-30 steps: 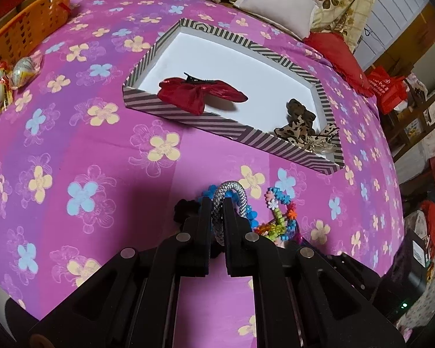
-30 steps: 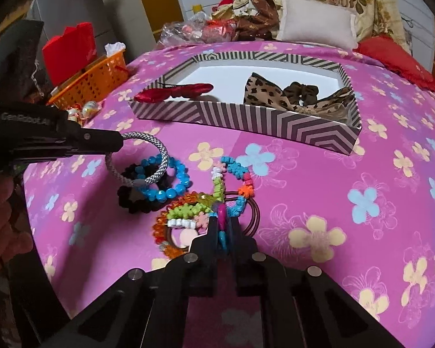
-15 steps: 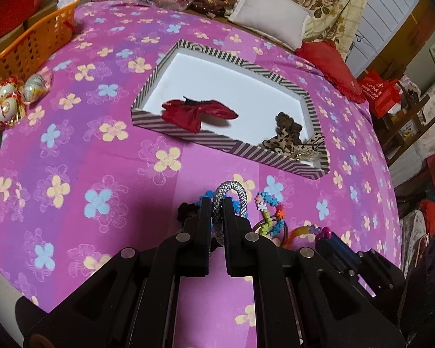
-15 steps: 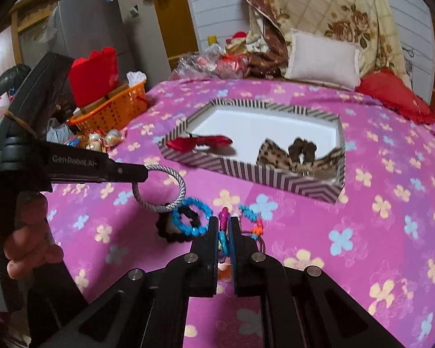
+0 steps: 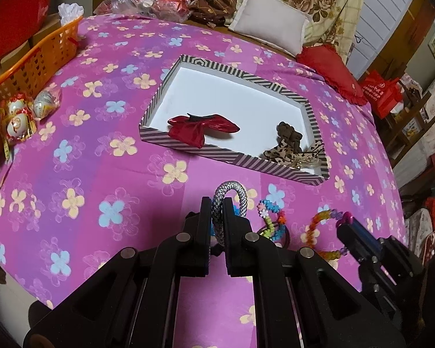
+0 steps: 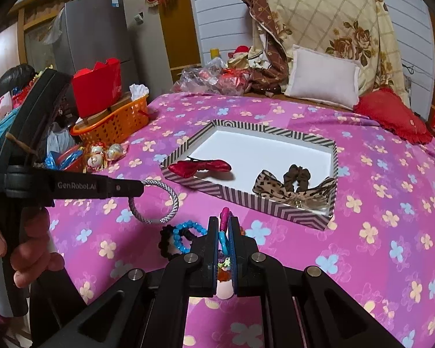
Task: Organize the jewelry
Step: 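Carry the hair tie and bracelet into the tray and release both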
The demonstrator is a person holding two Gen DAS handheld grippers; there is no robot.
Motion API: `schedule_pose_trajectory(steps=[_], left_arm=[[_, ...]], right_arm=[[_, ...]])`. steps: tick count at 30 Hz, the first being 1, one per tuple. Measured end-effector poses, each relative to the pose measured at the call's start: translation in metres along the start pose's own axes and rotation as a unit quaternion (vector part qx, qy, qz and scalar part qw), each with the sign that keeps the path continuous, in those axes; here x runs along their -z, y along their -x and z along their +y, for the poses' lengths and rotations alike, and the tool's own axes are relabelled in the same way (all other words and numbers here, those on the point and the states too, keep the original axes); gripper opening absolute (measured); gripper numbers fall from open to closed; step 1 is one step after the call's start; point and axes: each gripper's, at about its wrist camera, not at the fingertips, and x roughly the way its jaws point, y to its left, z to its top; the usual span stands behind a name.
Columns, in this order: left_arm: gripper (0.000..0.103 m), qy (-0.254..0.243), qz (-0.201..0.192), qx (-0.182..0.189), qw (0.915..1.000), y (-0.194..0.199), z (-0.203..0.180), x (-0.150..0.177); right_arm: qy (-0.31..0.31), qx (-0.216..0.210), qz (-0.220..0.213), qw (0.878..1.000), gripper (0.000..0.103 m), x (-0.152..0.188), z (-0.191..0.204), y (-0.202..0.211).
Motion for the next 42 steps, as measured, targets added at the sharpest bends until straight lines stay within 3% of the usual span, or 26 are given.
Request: schedule_pose_trajectory(steps=[32,42], left_arm=[[0.006,-0.03,0.005,-0.035,0.9989,-0.03,-0.014,-0.017],[0.006,-0.035,0.008,-0.039,0.9986,-0.047,-0.019,-0.04]], right_arm=[[-0.008,0.008,0.021,1.0,0.006,-0.019,-0.032,-0.031],[-0.011,0.017,0.023,1.0,0.006,-0.046,-0.049,-0.05]])
